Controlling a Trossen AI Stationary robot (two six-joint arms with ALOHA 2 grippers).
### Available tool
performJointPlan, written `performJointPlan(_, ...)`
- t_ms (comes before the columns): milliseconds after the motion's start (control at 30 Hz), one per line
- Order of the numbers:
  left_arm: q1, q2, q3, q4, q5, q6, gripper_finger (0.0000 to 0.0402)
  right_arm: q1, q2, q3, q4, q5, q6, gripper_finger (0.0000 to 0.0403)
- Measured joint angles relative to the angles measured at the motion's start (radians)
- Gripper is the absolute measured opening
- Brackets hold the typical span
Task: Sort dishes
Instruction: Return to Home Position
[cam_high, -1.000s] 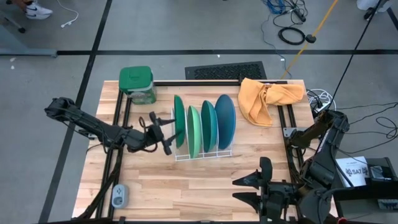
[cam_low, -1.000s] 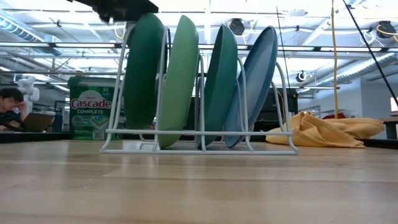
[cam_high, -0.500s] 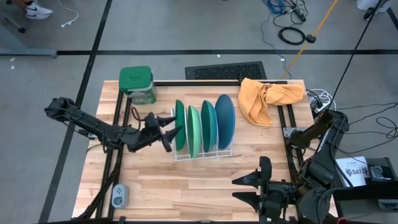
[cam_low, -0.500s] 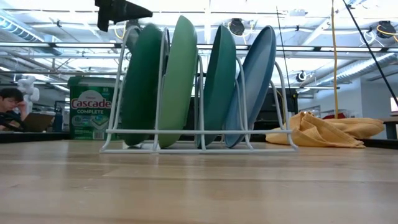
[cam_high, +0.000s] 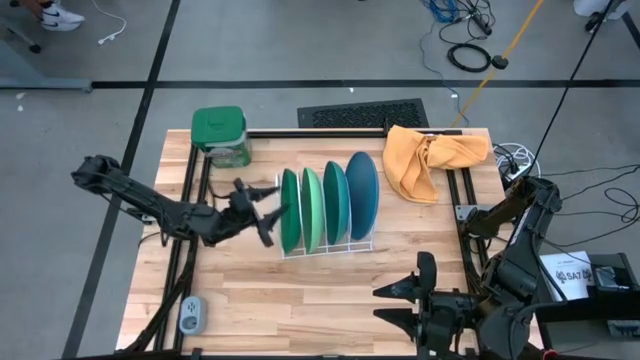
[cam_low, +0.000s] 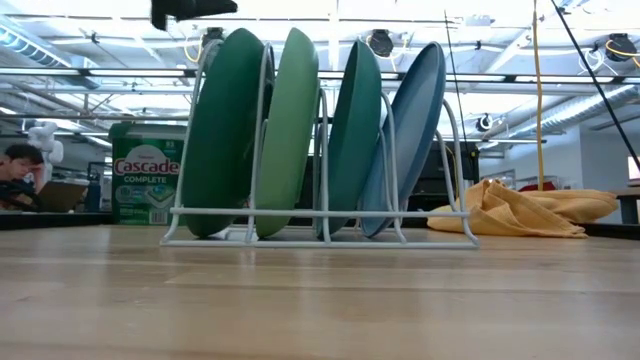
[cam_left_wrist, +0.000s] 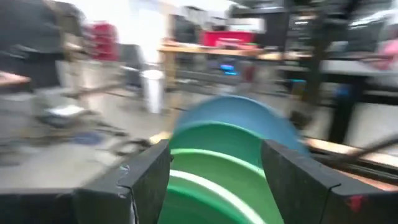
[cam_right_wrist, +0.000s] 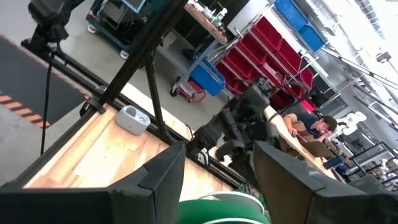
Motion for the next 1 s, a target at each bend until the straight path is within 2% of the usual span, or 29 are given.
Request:
performJointPlan(100, -0.026, -0.057, 0.000, 0.001, -0.167, 0.079, 0.0248, 0.000, 0.000, 0.000, -0.048, -0.032, 0.017, 0.0183)
performJointPlan(133, -0.035, -0.084, 0.000, 0.002, -0.185, 0.087, 0.0248, -0.002, 0.000, 0.000, -0.059, -0.064, 0.022, 0.0183)
performJointPlan(167, -0.048, -0.120, 0.000, 0.005, -0.176, 0.088, 0.0248, -0.005, 0.000, 0.000, -0.064, -0.101, 0.024, 0.0183)
performJointPlan(233, -0.076, -0.191, 0.000, 0.005, -0.090, 0.094, 0.0248, -0.011, 0.000, 0.000, -0.061, -0.147, 0.022, 0.0183)
performJointPlan(333, -0.138, -0.278, 0.000, 0.005, 0.020, 0.148, 0.0248, -0.037, -0.001, -0.001, -0.074, -0.151, 0.033, 0.0183)
performJointPlan(467, -0.227, -0.333, 0.000, -0.037, 0.003, 0.256, 0.0248, -0.102, -0.039, -0.087, -0.050, -0.151, 0.055, 0.0183)
performJointPlan(600, -0.278, -0.350, 0.000, -0.139, -0.094, 0.268, 0.0248, -0.169, -0.164, -0.277, 0.116, -0.181, 0.058, 0.0183)
performJointPlan(667, -0.290, -0.350, 0.000, -0.185, -0.102, 0.242, 0.0248, -0.192, -0.255, -0.396, 0.202, -0.200, 0.057, 0.0183)
performJointPlan(767, -0.307, -0.348, -0.004, -0.234, -0.087, 0.195, 0.0248, -0.205, -0.413, -0.584, 0.330, -0.203, 0.058, 0.0183)
performJointPlan(1000, -0.317, -0.348, -0.110, -0.201, -0.002, 0.155, 0.0248, -0.208, -0.782, -0.990, 0.549, -0.189, 0.079, 0.0183)
